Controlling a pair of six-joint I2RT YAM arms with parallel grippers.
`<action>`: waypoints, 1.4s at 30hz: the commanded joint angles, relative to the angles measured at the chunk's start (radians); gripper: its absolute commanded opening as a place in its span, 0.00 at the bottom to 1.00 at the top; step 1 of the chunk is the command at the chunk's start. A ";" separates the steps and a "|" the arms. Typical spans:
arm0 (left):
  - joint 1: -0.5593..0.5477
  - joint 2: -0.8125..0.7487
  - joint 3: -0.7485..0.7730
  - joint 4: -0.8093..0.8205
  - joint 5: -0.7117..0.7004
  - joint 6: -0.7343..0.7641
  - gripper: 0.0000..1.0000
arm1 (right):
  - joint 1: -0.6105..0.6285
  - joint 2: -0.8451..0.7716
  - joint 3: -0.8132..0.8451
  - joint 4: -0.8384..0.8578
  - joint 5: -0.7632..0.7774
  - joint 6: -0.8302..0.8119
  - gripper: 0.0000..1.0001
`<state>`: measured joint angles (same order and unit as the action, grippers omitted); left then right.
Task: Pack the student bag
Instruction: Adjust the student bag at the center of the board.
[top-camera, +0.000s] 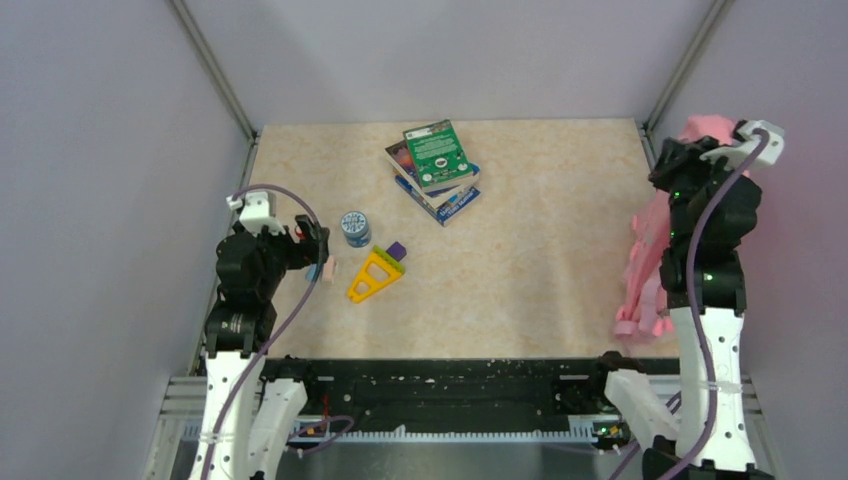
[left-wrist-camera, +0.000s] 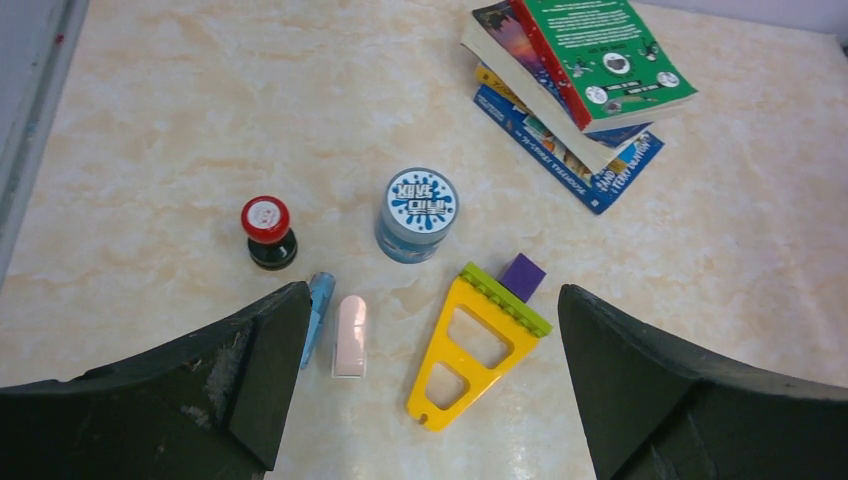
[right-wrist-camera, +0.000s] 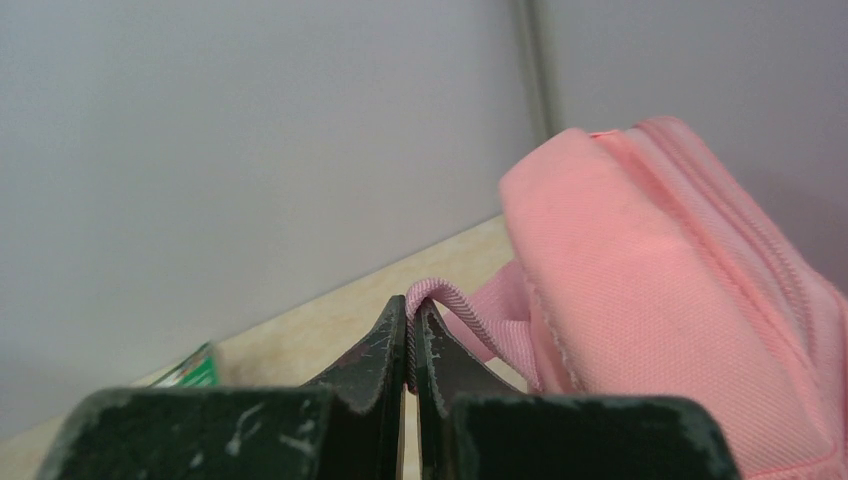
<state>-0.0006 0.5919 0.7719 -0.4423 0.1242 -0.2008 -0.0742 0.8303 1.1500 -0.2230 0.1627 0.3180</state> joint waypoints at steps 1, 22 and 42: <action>0.004 0.007 -0.007 0.095 0.123 -0.082 0.98 | 0.232 0.056 -0.032 0.118 0.037 0.003 0.00; -0.024 0.076 -0.108 0.295 0.391 -0.366 0.96 | 1.021 0.543 -0.198 0.582 0.263 -0.010 0.00; -0.025 0.158 0.013 0.052 0.209 -0.038 0.97 | 1.082 0.633 -0.221 0.490 -0.023 0.010 0.92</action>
<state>-0.0219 0.7525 0.7921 -0.3889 0.3511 -0.2848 1.0058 1.5684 0.9592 0.2737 0.1799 0.3370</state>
